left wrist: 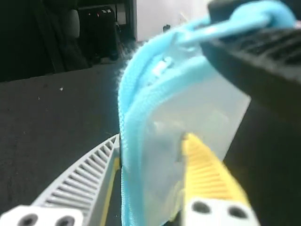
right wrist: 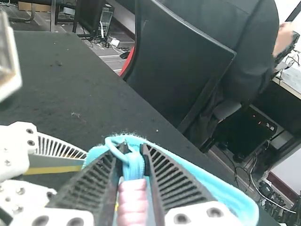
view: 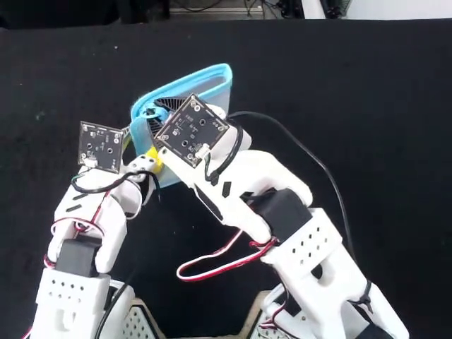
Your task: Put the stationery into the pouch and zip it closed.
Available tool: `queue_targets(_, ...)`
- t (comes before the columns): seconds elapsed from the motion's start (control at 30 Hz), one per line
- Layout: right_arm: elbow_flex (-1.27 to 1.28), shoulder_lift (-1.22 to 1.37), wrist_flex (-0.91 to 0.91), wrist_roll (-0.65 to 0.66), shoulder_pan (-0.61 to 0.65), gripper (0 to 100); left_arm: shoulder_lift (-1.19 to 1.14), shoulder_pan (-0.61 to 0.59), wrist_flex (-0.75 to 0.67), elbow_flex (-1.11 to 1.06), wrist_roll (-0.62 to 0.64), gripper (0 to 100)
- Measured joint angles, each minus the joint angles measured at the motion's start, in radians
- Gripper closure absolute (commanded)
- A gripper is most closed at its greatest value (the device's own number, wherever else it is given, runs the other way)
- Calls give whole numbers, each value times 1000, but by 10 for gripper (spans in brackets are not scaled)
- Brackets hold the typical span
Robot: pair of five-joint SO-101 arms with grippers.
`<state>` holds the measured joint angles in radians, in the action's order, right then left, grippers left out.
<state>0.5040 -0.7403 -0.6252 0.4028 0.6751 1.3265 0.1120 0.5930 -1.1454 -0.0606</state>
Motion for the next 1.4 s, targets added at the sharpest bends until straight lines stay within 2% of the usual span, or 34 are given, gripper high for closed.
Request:
queue_targets(0.27, 3, 0, -2, 0, -41, 987, 66, 15, 117, 2, 5, 970)
queue_targets(0.67, 12, -54, -127, -3, -48, 988, 470, 20, 376, -8, 2, 970)
queue_targets(1.1, 258, -219, -144, -5, -48, 988, 362, 84, 374, 17, -132, 962)
queue_targets(1.27, 361, -302, -107, -5, -48, 988, 348, 87, 397, 35, -135, 844)
queue_targets(1.4, 443, -339, -41, -5, -48, 988, 338, 87, 453, 38, -135, 832)
